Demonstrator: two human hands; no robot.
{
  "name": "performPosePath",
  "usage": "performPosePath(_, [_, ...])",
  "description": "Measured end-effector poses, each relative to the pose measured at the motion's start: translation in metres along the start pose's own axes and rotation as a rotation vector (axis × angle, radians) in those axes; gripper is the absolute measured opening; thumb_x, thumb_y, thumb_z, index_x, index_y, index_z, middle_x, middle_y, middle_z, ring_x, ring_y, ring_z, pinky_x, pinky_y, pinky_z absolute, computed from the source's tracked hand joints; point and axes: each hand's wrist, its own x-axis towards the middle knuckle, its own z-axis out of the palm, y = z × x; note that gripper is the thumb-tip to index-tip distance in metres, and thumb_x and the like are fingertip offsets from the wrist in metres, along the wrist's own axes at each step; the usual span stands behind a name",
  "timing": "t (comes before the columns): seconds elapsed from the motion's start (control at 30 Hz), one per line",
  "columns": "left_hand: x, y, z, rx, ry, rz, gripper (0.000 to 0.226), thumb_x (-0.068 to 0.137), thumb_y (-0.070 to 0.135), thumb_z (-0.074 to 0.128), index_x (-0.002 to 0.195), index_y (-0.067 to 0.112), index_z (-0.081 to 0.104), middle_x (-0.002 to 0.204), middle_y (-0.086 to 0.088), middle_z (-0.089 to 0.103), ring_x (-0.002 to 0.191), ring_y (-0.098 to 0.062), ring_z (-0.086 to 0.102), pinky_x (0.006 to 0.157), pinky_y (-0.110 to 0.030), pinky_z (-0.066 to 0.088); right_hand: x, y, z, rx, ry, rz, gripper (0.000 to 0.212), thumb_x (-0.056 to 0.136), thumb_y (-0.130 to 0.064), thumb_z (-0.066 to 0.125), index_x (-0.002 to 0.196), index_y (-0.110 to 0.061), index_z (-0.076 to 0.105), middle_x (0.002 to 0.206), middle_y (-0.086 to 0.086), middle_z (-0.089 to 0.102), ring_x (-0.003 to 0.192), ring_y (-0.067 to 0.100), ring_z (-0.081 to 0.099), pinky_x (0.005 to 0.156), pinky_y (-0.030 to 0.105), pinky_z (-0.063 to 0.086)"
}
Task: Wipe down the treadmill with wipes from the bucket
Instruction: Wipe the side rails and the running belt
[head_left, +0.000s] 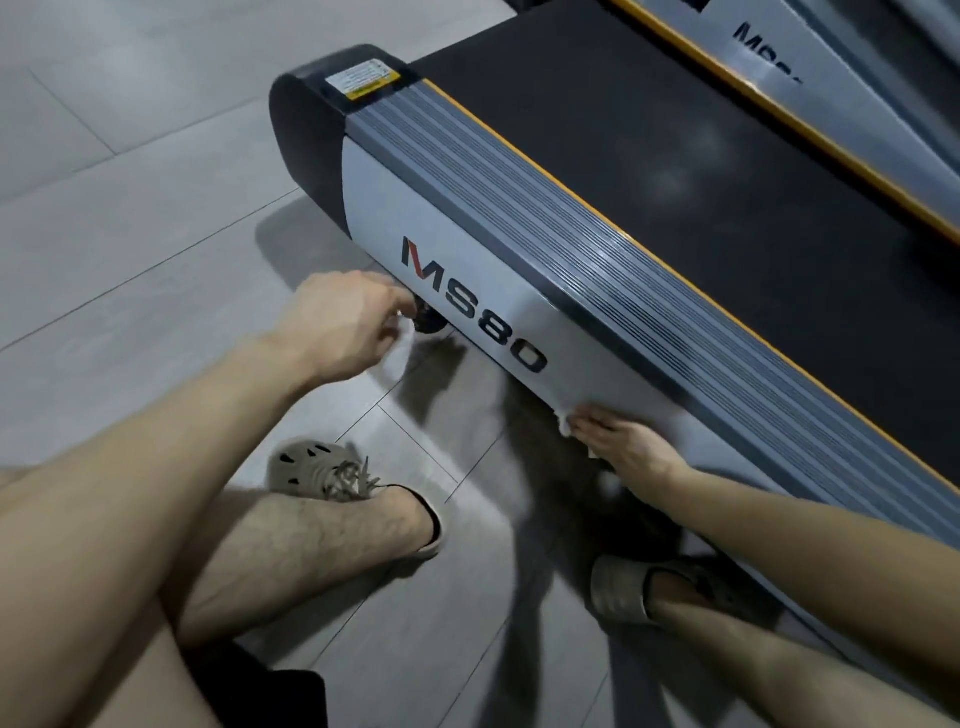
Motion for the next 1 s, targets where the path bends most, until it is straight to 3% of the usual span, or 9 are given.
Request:
performPosePath(0.1, [-0.007, -0.009, 0.010, -0.009, -0.030, -0.016, 0.024, 0.094, 0.024, 0.061, 0.113, 0.032, 0.073, 0.106, 0.004, 0.070, 0.096, -0.031, 0.070, 0.071, -0.037, 0.054, 0.023, 0.065, -0.028, 0.049, 0.132, 0.177, 0.077, 0.109, -0.046, 0.035, 0.170, -0.013, 0.001, 0.177, 0.009, -0.011, 0.162, 0.030, -0.018, 0.116, 0.063, -0.033])
performPosePath(0.17, [-0.007, -0.014, 0.017, -0.006, -0.057, -0.022, 0.023, 0.096, 0.025, 0.062, 0.114, 0.031, 0.075, 0.108, 0.005, 0.070, 0.097, -0.030, 0.070, 0.070, -0.035, 0.053, 0.052, 0.136, -0.062, 0.098, 0.335, 0.475, 0.080, 0.105, -0.040, 0.038, 0.170, -0.013, 0.002, 0.178, 0.011, -0.001, 0.163, 0.031, -0.012, 0.127, 0.059, -0.017])
performPosePath(0.23, [-0.006, -0.016, 0.018, -0.023, -0.058, -0.027, 0.022, 0.096, 0.027, 0.063, 0.113, 0.032, 0.075, 0.109, 0.006, 0.070, 0.098, -0.030, 0.070, 0.071, -0.036, 0.054, 0.061, 0.182, -0.095, 0.143, 0.288, 0.619, 0.077, 0.106, -0.042, 0.026, 0.169, -0.011, -0.005, 0.177, 0.015, -0.006, 0.163, 0.035, -0.011, 0.129, 0.058, -0.010])
performPosePath(0.37, [-0.005, -0.022, 0.013, -0.049, -0.025, -0.046, 0.021, 0.096, 0.026, 0.063, 0.111, 0.034, 0.074, 0.107, 0.008, 0.070, 0.099, -0.028, 0.070, 0.070, -0.037, 0.055, 0.068, 0.111, -0.078, 0.096, 0.055, 0.334, 0.080, 0.109, -0.052, 0.023, 0.168, -0.007, -0.006, 0.171, 0.012, -0.023, 0.161, 0.035, -0.019, 0.108, 0.064, -0.040])
performPosePath(0.47, [-0.009, -0.029, 0.016, -0.046, 0.002, -0.065, 0.022, 0.094, 0.025, 0.060, 0.110, 0.034, 0.073, 0.105, 0.007, 0.069, 0.097, -0.028, 0.069, 0.067, -0.035, 0.051, 0.053, 0.065, -0.057, 0.042, -0.033, 0.104, 0.076, 0.113, -0.051, 0.021, 0.167, -0.006, -0.008, 0.175, 0.009, -0.018, 0.162, 0.030, -0.018, 0.105, 0.060, -0.037])
performPosePath(0.57, [-0.014, -0.036, 0.021, -0.041, -0.020, -0.078, 0.023, 0.096, 0.027, 0.062, 0.114, 0.033, 0.075, 0.111, 0.009, 0.071, 0.099, -0.028, 0.070, 0.069, -0.035, 0.052, 0.074, 0.126, -0.082, -0.005, 0.126, 0.287, 0.079, 0.110, -0.050, 0.028, 0.168, -0.012, -0.010, 0.177, 0.010, -0.015, 0.162, 0.031, -0.020, 0.106, 0.063, -0.041])
performPosePath(0.7, [-0.010, -0.041, 0.018, -0.050, 0.001, -0.102, 0.024, 0.099, 0.026, 0.062, 0.118, 0.032, 0.077, 0.112, 0.008, 0.071, 0.102, -0.027, 0.070, 0.067, -0.032, 0.040, 0.109, 0.219, -0.131, 0.049, 0.228, 0.546, 0.075, 0.107, -0.048, 0.015, 0.167, -0.011, -0.013, 0.175, 0.015, -0.018, 0.160, 0.037, -0.023, 0.125, 0.063, -0.018])
performPosePath(0.9, [-0.010, -0.055, 0.016, -0.081, 0.014, -0.137, 0.026, 0.098, 0.025, 0.058, 0.116, 0.033, 0.076, 0.114, 0.009, 0.069, 0.105, -0.026, 0.069, 0.069, -0.033, 0.043, 0.120, 0.101, -0.078, -0.068, -0.080, 0.046, 0.074, 0.113, -0.052, 0.021, 0.169, -0.010, -0.001, 0.178, 0.008, -0.008, 0.162, 0.033, -0.018, 0.101, 0.066, -0.038])
performPosePath(1.0, [-0.016, -0.064, 0.022, -0.063, 0.006, -0.159, 0.027, 0.098, 0.026, 0.058, 0.117, 0.035, 0.075, 0.115, 0.010, 0.069, 0.106, -0.026, 0.069, 0.070, -0.033, 0.044, 0.128, 0.137, -0.101, -0.090, 0.066, 0.199, 0.075, 0.109, -0.053, 0.032, 0.170, -0.018, 0.003, 0.178, 0.011, -0.008, 0.161, 0.037, -0.019, 0.110, 0.068, -0.035])
